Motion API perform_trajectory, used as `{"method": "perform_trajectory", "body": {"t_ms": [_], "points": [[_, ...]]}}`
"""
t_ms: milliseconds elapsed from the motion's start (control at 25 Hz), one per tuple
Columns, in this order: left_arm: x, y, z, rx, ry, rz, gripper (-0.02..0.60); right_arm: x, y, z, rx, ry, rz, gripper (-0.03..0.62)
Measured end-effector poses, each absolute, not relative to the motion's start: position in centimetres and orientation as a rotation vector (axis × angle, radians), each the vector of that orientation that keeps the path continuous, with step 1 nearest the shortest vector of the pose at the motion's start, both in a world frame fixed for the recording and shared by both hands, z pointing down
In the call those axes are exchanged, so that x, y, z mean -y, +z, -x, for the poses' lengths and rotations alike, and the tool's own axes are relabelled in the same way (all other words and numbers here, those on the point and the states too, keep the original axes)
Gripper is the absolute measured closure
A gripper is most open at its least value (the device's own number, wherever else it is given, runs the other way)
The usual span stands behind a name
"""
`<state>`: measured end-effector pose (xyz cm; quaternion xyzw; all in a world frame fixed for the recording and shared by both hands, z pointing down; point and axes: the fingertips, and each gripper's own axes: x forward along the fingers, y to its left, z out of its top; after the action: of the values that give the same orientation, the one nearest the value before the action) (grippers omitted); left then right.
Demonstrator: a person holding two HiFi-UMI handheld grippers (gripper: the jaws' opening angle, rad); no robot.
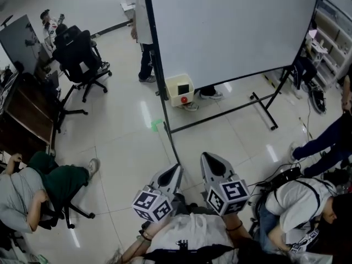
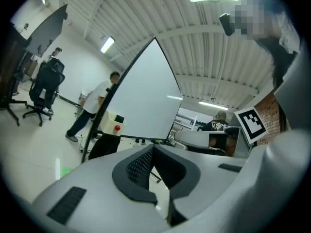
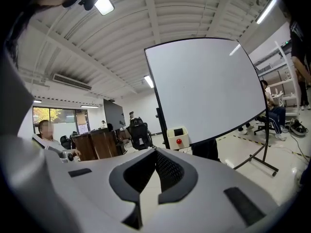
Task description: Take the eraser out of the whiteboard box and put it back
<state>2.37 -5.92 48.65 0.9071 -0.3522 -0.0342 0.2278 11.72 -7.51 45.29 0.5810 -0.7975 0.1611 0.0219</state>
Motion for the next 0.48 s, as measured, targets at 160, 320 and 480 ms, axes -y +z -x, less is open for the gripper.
{"method": "perform_trajectory", "body": {"t_ms": [160,320,480], "points": [[5.0,48.4,-0.6,1.064,-0.137,-2.475,0.595,6.4,45.5,-10.6,2.492,0.466,-1.736,0.577],[4.8,47.3,1.0,1.143,-0.175,-2.478,0.595,6.1,45.0,-9.1,2.529,0.455,-1.684,0.577],[4.2,46.9,2.2,1.200,-0.201,-2.459,0.595,5.7,45.0,-7.9,2.563,0.441,-1.634,0.577]]}}
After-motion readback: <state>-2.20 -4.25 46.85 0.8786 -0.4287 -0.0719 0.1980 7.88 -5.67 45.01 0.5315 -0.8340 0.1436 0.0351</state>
